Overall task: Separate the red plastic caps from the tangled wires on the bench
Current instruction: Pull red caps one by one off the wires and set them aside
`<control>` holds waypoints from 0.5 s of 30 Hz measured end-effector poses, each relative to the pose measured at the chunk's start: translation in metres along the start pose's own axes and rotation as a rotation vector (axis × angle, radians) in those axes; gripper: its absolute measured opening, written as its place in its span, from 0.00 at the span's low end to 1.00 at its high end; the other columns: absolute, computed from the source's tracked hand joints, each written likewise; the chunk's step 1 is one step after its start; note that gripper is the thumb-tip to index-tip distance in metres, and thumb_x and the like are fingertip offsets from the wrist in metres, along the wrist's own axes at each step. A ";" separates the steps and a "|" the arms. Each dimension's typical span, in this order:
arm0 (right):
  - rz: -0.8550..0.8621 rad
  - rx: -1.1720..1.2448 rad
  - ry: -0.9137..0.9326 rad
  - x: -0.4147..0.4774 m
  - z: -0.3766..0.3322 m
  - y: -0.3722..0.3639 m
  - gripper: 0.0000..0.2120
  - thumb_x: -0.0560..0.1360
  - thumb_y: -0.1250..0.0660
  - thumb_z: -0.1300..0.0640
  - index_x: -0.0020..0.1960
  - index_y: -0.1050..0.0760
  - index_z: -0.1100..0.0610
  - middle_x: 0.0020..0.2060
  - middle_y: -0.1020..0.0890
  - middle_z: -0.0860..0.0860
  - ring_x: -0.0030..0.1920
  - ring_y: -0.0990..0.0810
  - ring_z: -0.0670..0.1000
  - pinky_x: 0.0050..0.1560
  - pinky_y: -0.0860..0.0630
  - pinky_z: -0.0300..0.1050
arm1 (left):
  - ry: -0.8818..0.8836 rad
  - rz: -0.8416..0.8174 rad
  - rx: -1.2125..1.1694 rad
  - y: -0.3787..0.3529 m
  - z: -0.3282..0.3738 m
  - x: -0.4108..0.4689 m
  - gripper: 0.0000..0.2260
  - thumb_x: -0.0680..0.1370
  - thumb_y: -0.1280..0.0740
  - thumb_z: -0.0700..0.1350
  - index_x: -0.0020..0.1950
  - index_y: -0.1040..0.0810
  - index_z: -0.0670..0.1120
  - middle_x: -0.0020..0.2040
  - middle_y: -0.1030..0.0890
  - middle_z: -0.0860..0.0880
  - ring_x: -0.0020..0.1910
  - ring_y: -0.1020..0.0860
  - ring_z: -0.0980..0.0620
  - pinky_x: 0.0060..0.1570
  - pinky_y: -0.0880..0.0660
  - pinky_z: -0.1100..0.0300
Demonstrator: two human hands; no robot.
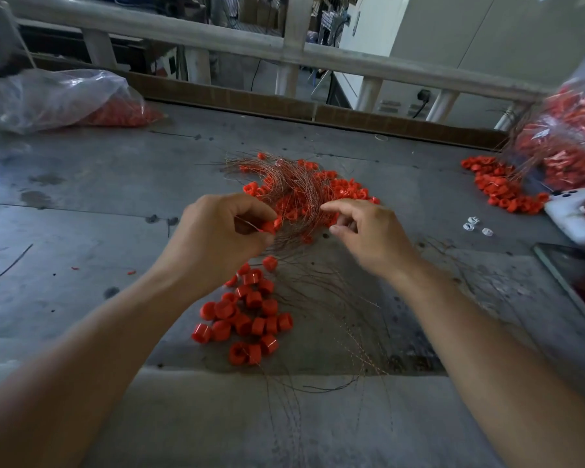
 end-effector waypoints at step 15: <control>0.321 0.130 0.202 -0.009 -0.028 0.042 0.05 0.68 0.28 0.64 0.44 0.18 0.61 0.41 0.21 0.51 0.41 0.23 0.47 0.44 0.26 0.37 | -0.020 -0.011 -0.053 0.000 0.004 -0.001 0.15 0.68 0.26 0.38 0.40 0.22 0.59 0.38 0.20 0.58 0.37 0.21 0.64 0.38 0.25 0.74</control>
Point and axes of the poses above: each hand's wrist, its own x-axis towards the middle knuckle, its own y-axis out of the back of the hand, z = x × y, the point moved 10 cm from there along x, towards the middle knuckle
